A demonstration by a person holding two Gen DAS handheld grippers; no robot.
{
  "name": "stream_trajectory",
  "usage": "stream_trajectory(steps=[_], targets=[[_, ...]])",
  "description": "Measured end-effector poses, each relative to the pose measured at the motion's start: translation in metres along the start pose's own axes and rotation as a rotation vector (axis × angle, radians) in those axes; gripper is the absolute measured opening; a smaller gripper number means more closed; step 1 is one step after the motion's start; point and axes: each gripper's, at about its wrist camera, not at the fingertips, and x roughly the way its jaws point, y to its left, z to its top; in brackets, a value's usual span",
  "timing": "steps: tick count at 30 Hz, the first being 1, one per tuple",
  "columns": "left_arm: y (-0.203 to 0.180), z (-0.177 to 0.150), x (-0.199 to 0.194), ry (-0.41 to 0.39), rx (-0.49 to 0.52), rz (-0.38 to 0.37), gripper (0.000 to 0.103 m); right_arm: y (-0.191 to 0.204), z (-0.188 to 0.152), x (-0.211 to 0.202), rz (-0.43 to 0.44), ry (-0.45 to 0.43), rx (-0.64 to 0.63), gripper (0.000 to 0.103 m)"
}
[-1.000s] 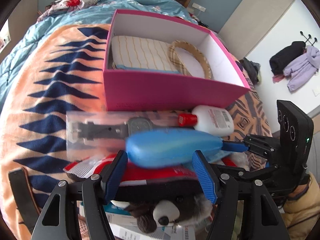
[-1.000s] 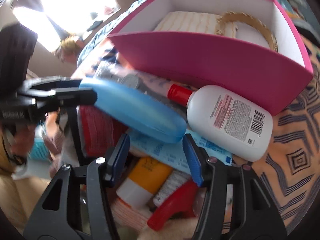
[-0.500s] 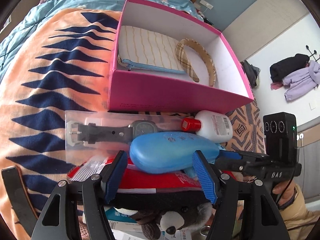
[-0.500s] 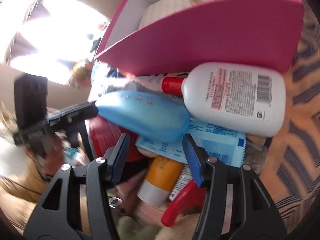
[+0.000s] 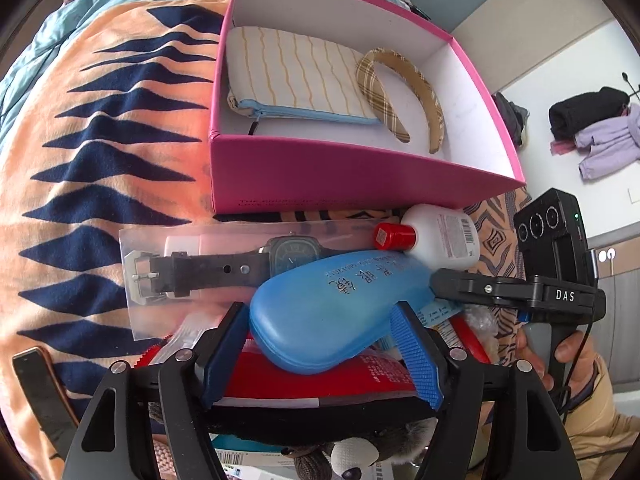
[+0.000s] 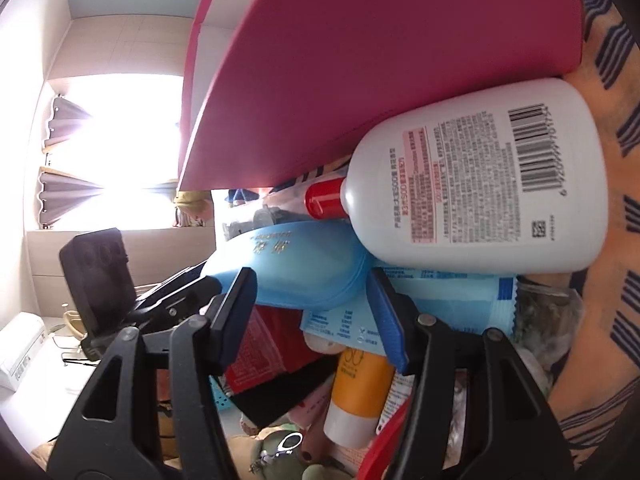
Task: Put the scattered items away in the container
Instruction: 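Close the right gripper around the blue glasses case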
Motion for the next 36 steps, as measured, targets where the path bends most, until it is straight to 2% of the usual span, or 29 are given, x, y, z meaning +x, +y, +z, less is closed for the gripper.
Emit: stream_trajectory(steps=[8, 12, 16, 20, 23, 27, 31, 36], targets=[[0.001, -0.001, 0.000, 0.010, -0.033, 0.012, 0.075, 0.013, 0.005, 0.006, -0.065, -0.009, -0.114, 0.061], [0.001, -0.002, -0.006, -0.015, -0.060, 0.015, 0.074, 0.022, -0.004, 0.009, -0.104, -0.020, -0.178, 0.058], [-0.003, -0.006, -0.008, -0.027, -0.042, 0.031, 0.073, 0.031, -0.010, 0.014, -0.129, -0.028, -0.230, 0.056], [0.001, -0.007, -0.004, -0.023, -0.052, 0.020, 0.073, 0.022, -0.013, 0.016, -0.103, -0.017, -0.175, 0.056], [0.003, -0.006, -0.003, -0.021, -0.059, 0.013, 0.073, 0.014, -0.003, 0.013, -0.046, -0.017, -0.078, 0.057], [0.005, -0.006, -0.002, -0.014, -0.064, 0.010, 0.073, 0.010, 0.008, 0.021, -0.038, -0.007, -0.012, 0.058], [0.007, -0.006, -0.004, -0.018, -0.084, 0.004, 0.073, 0.017, 0.012, 0.033, -0.047, -0.008, -0.038, 0.063], [0.006, -0.006, -0.008, -0.035, -0.100, 0.015, 0.073, 0.023, 0.010, 0.033, -0.047, -0.015, -0.094, 0.057]])
